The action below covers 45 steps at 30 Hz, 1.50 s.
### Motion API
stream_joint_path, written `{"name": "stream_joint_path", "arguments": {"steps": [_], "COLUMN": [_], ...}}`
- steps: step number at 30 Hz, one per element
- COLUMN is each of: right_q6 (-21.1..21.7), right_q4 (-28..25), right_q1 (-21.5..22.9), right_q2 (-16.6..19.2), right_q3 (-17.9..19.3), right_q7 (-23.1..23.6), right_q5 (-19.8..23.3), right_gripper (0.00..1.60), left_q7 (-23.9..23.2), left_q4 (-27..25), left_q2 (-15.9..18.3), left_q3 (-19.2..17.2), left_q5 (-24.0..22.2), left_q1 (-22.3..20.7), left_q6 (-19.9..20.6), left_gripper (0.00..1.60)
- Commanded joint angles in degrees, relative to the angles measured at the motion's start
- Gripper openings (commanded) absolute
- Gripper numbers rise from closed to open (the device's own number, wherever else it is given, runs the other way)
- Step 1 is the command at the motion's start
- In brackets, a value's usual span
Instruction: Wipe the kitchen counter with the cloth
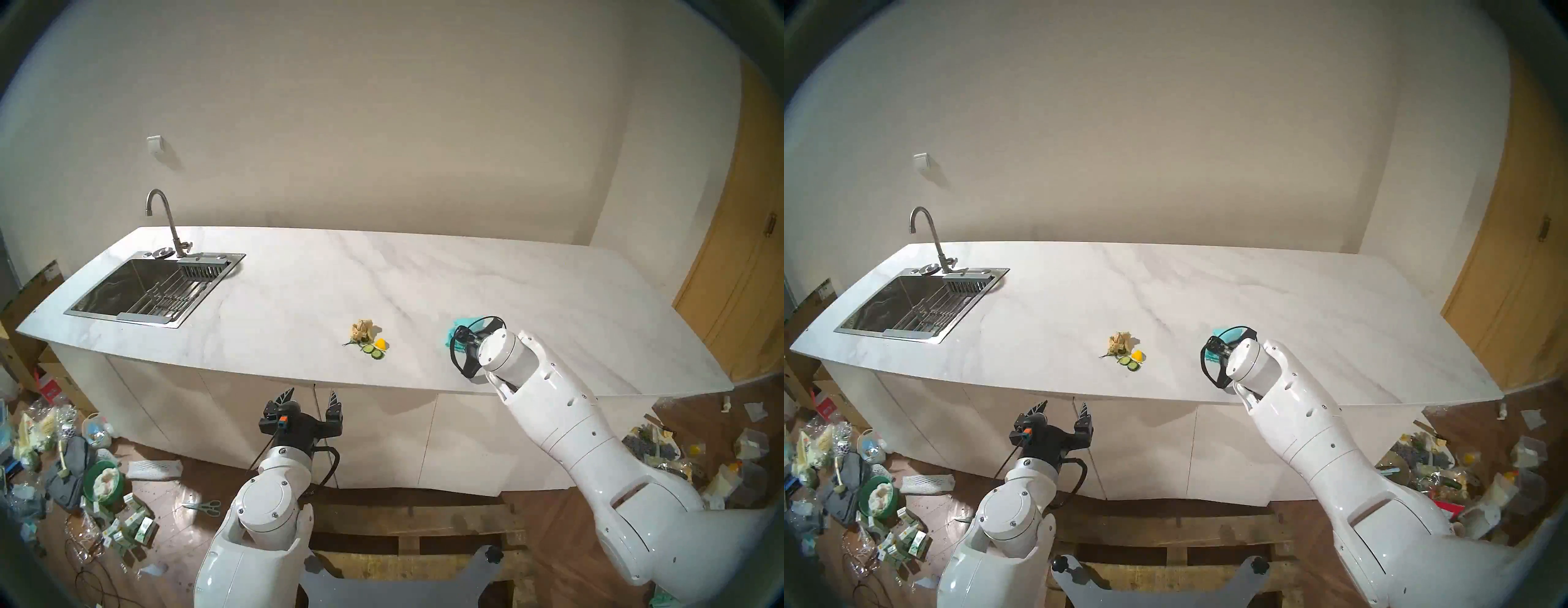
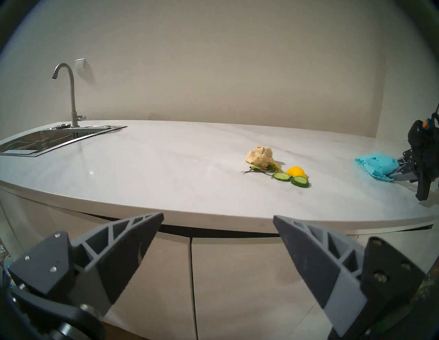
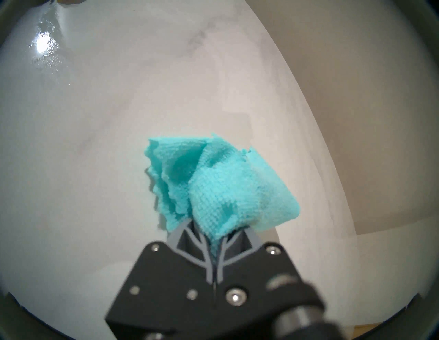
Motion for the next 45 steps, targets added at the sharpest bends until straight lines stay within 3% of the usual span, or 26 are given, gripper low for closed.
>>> {"name": "stream_joint_path", "arguments": {"steps": [1,13,19,25,29,37,42,43,44,45], "right_q6": [-0.19,-0.92,-1.64,-2.88,-5.32,-5.85,-6.17,-6.40,-5.40,-6.14], "right_q4": [-2.72,-6.46,-7.92,-5.90,-4.72,0.28,4.46,4.59,4.75,4.85], "right_q1": [0.49,3.43,2.65,3.09,3.34,4.58,5.41,4.96,4.77,4.83], "right_q2": [-0.87,3.59,8.78,11.06,10.89,7.44,7.07,7.19,7.02,7.59], "right_q3": [4.91,9.42,8.12,8.35,8.34,6.41,5.07,5.11,6.05,6.20], "right_q7": [0.55,0.69,6.55,12.17,15.94,12.81,11.87,9.98,9.04,9.58], "right_q5": [4.55,4.54,3.71,4.57,6.44,4.37,3.15,2.37,2.65,2.94], "right_gripper": [0.00,0.00,0.00,0.00,0.00,0.00,0.00,0.17,0.70,1.60], "left_q7": [-0.14,-0.08,-0.09,-0.09,-0.10,-0.09,-0.08,-0.08,-0.07,-0.07], "left_q4": [-1.61,-1.37,-1.52,-1.61,-1.69,-1.72,-1.73,-1.72,-1.70,-1.69], "left_q2": [-0.01,-0.01,0.02,0.04,0.06,0.08,0.09,0.09,0.09,0.09], "left_q3": [0.12,0.14,0.15,0.16,0.16,0.17,0.18,0.18,0.18,0.19], "left_q5": [-0.02,-0.02,-0.04,-0.06,-0.08,-0.10,-0.11,-0.11,-0.11,-0.11], "left_q1": [-0.27,-0.41,-0.33,-0.27,-0.23,-0.22,-0.21,-0.22,-0.23,-0.23], "left_q6": [-0.35,-0.39,-0.38,-0.35,-0.32,-0.30,-0.29,-0.30,-0.31,-0.31], "left_gripper": [1.60,1.60,1.60,1.60,1.60,1.60,1.60,1.60,1.60,1.60]}}
